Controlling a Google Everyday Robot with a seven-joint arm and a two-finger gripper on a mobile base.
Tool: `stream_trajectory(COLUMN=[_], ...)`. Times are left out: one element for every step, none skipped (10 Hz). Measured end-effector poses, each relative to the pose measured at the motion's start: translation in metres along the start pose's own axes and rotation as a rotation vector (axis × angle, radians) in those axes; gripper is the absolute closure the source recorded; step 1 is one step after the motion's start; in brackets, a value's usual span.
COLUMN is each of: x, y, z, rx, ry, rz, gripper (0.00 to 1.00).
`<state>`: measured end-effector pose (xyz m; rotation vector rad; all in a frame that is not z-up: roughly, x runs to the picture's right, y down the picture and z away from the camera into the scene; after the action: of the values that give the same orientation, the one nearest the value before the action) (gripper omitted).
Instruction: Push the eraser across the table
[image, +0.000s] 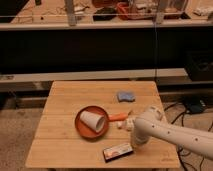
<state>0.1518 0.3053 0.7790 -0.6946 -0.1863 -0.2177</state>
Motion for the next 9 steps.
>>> stream_trajectory(x=[-0.010, -0.019, -0.020, -0.021, -0.028, -0.033, -0.035, -0.038, -0.039], y=[-0.005, -0.008, -0.009, -0.010, -0.013, -0.015, -0.016, -0.018, -0.019], z=[0.002, 0.002, 0.003, 0.004, 0.004, 0.004, 0.005, 0.005, 0.006], rx=[0.005, 0.010, 0.012, 0.015, 0.017, 0.017, 0.019, 0.021, 0.022], ry=[-0.001, 0.000, 0.005, 0.010, 0.013, 0.015, 0.020, 0.024, 0.027], rz=[-0.017, -0.031, -0.037, -0.042, -0.058, -0.068, -0.074, -0.078, -0.086], gripper=[1.00, 1.00, 1.00, 1.00, 1.00, 1.00, 1.00, 1.00, 1.00])
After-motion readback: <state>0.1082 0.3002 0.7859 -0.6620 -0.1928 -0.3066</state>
